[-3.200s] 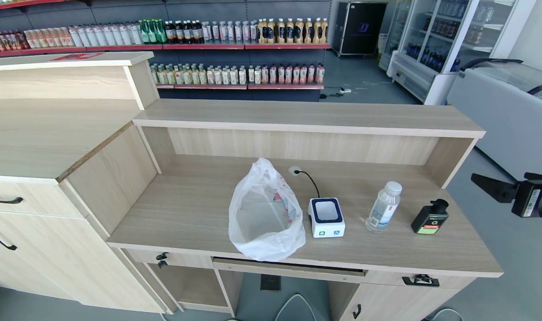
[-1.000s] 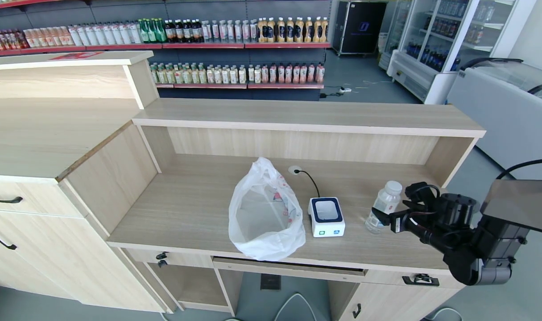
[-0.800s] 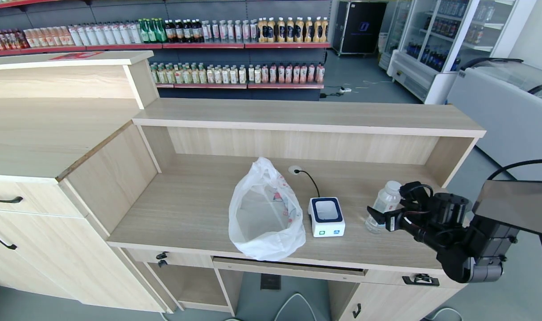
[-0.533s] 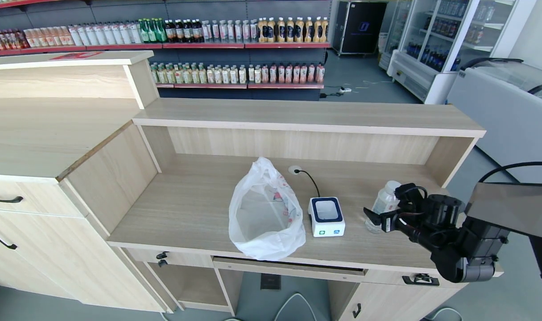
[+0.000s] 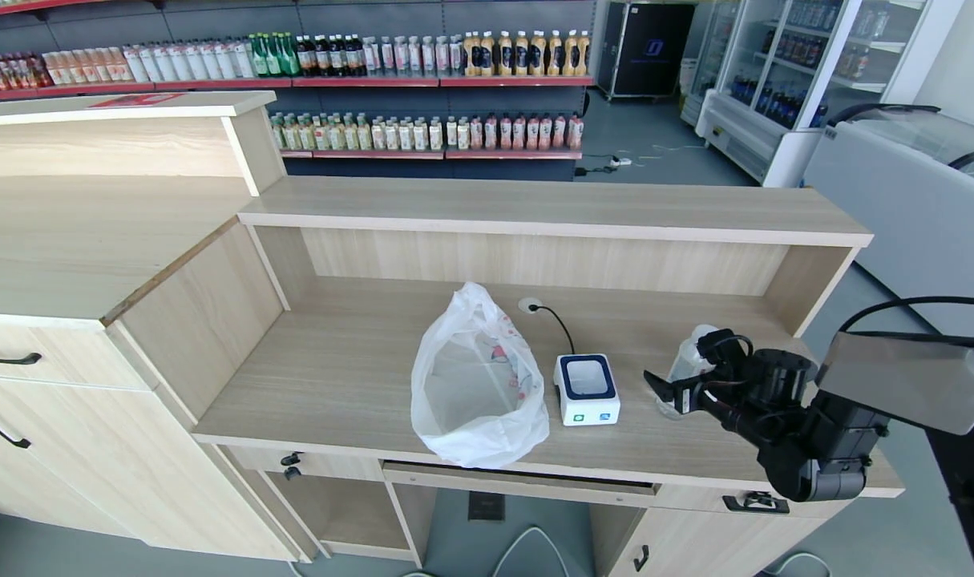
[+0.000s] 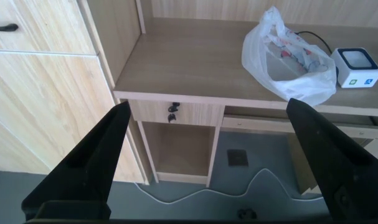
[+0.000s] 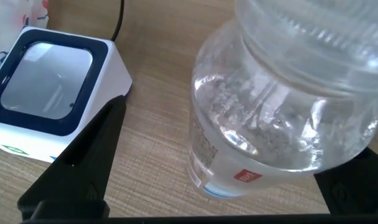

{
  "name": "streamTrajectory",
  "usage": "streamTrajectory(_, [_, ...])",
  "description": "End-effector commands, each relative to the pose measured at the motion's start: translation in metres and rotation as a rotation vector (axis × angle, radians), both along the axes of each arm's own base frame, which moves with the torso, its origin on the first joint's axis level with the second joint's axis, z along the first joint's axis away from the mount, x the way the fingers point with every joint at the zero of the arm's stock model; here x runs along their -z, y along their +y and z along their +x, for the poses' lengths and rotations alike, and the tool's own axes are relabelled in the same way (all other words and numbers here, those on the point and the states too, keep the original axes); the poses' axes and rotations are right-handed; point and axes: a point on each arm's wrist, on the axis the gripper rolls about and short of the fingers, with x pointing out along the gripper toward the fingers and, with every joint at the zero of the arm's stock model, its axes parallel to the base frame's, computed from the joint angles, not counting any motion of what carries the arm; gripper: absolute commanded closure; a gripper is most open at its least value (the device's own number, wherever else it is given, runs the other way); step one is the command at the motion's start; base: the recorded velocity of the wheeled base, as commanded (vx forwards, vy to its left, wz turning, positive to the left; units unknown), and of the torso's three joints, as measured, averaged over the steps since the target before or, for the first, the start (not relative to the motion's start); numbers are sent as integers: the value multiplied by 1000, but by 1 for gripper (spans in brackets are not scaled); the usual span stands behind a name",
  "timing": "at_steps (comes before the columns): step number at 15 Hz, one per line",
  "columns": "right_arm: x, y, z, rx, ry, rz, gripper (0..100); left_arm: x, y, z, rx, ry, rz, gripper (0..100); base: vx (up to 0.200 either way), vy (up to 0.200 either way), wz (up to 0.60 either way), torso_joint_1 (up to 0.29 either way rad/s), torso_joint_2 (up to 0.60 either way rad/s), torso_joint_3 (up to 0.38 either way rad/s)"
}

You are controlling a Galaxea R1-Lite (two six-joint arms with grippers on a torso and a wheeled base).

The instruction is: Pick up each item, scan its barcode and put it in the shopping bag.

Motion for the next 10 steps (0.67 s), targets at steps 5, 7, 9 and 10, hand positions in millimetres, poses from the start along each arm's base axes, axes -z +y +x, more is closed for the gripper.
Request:
streamTrajectory(5, [7,6,12,-15,-25,2,0,0,0,0,0,1,0,0,0,0,0,0,0,0])
streamTrajectory(7, [9,9,13,-24,-24,2,0,0,0,0,0,1,0,0,0,0,0,0,0,0])
streamTrajectory(9, [10,11,17,-29,-34,3,0,0,0,0,0,1,0,0,0,0,0,0,0,0])
streamTrajectory(10, [10,12,18,-30,-37,6,100,0,0,0,0,1,0,0,0,0,0,0,0,0])
